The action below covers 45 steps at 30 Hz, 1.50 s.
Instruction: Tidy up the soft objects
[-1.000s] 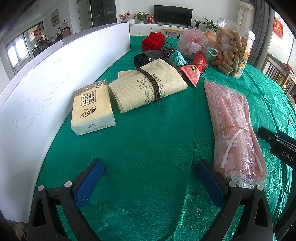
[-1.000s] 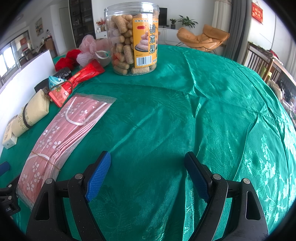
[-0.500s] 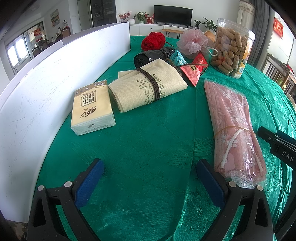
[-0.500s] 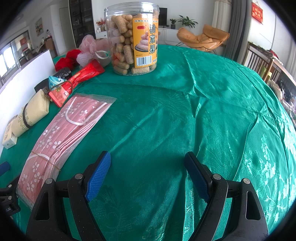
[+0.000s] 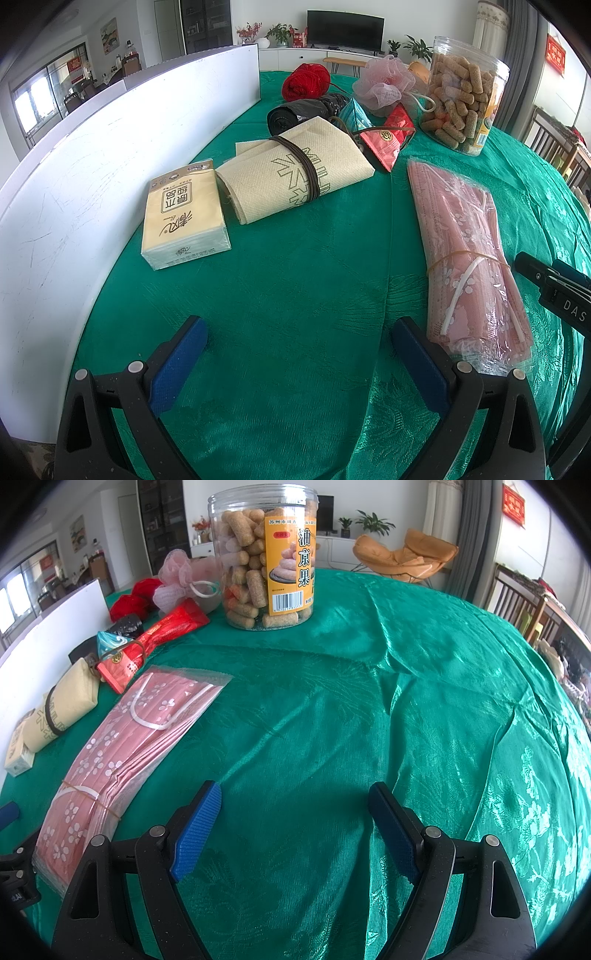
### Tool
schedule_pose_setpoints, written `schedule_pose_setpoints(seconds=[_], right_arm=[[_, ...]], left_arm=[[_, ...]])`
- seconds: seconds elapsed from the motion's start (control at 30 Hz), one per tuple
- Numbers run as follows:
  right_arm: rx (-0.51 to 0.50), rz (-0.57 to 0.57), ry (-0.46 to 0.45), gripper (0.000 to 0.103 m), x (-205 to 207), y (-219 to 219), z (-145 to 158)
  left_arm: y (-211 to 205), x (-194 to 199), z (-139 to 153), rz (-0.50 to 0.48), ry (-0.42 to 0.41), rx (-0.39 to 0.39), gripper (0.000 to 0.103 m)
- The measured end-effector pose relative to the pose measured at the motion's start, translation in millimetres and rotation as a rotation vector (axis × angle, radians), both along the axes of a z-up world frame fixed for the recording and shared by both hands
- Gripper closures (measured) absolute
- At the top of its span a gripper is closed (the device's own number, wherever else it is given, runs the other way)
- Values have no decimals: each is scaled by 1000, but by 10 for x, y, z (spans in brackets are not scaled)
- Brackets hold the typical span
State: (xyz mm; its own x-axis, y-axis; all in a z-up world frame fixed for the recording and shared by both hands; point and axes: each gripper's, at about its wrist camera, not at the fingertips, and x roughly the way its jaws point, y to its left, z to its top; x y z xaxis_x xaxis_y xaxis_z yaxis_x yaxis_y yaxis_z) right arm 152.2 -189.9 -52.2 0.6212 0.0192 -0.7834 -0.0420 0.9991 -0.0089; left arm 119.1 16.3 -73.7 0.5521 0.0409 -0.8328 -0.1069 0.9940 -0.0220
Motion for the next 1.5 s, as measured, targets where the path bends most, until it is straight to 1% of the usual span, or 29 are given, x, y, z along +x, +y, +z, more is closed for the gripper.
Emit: schedule_pose_setpoints(seconds=[1.1, 1.5], right_arm=[[0, 0, 0, 19, 0, 0, 0], [0, -1, 0, 19, 1, 1, -2]], left_arm=[[-5, 0, -1, 0, 0, 0, 2], [-2, -3, -1, -1, 1, -1, 0]])
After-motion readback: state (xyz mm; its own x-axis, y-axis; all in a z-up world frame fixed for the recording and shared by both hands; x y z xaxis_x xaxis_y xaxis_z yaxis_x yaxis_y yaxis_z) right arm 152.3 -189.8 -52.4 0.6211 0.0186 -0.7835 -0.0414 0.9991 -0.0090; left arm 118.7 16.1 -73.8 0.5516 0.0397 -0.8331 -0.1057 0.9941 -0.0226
